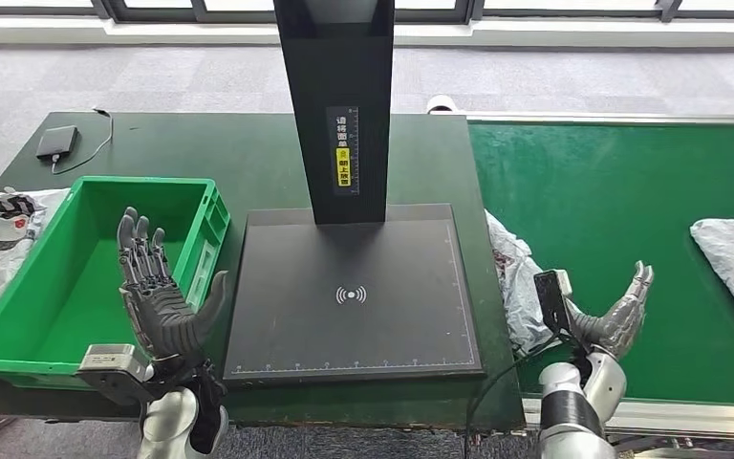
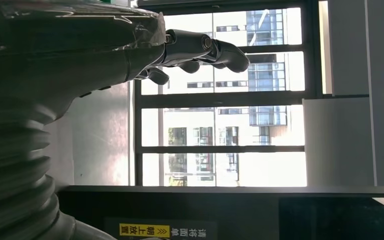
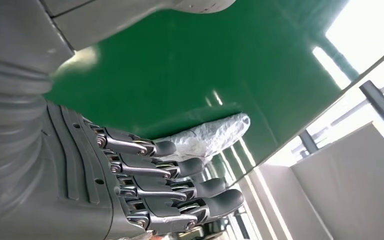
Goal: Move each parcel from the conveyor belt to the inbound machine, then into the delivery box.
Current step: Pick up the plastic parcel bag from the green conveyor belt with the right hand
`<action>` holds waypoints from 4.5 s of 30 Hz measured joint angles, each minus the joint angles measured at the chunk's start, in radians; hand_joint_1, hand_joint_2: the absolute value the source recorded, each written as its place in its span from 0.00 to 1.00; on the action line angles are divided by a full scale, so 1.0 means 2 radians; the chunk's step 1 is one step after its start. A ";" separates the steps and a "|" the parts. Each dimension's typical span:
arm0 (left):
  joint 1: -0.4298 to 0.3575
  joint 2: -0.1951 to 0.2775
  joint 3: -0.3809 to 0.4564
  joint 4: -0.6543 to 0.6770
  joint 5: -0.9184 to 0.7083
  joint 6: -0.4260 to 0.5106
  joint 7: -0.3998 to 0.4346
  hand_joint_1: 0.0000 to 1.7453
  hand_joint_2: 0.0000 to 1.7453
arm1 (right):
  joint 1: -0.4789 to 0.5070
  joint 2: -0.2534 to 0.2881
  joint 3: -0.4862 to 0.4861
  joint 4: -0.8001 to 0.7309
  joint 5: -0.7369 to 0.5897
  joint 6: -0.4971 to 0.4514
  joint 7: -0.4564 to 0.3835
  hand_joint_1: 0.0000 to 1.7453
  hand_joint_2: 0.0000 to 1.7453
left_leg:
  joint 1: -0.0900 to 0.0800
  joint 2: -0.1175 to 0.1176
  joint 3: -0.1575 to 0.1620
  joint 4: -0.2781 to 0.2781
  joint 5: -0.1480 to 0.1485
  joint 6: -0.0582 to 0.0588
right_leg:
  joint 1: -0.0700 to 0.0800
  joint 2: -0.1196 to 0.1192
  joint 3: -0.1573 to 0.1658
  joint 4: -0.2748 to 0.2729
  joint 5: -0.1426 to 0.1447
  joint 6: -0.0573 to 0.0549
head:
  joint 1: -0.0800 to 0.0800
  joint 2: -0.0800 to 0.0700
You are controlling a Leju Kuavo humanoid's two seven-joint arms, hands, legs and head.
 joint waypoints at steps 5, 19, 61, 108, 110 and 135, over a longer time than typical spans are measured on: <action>0.000 0.000 0.001 0.005 -0.002 0.002 0.000 0.00 1.00 | -0.043 -0.024 0.000 0.030 0.032 0.000 0.057 0.00 1.00 | 0.000 0.000 0.000 0.000 0.000 0.000 | 0.000 0.001 0.000 0.000 0.000 0.000 | 0.000 0.000; 0.001 0.000 0.003 0.003 0.000 0.004 0.000 0.00 1.00 | -0.083 -0.062 0.009 0.121 0.093 0.076 0.216 0.00 1.00 | 0.000 0.000 0.000 0.000 0.000 0.000 | 0.000 0.000 0.000 0.000 0.000 0.000 | 0.000 0.000; -0.001 0.000 0.004 0.010 -0.006 -0.009 0.000 0.00 1.00 | -0.083 -0.067 0.013 0.177 0.052 0.297 0.133 1.00 1.00 | 0.000 0.000 0.000 0.000 0.000 0.000 | 0.000 0.000 0.000 0.000 0.000 0.000 | 0.000 0.000; -0.003 -0.001 0.003 0.025 -0.006 0.000 0.000 0.00 1.00 | -0.073 -0.057 0.056 0.169 0.091 0.233 0.195 0.00 1.00 | 0.000 0.001 0.000 0.000 0.000 0.000 | 0.000 0.001 0.000 0.000 0.000 0.000 | 0.000 0.000; -0.004 -0.001 0.002 0.028 -0.006 -0.001 0.000 0.00 1.00 | -0.071 -0.057 0.062 0.170 0.093 0.257 0.197 0.00 1.00 | 0.000 0.001 0.000 0.000 0.000 0.000 | 0.000 0.001 0.000 0.000 0.000 0.000 | 0.000 0.000; -0.008 -0.001 -0.008 0.044 -0.005 0.000 0.000 0.00 1.00 | -0.061 -0.054 0.078 0.170 0.072 0.297 0.161 1.00 1.00 | 0.000 0.004 0.001 0.000 0.000 0.000 | 0.000 0.003 0.000 0.000 0.000 0.000 | 0.000 0.000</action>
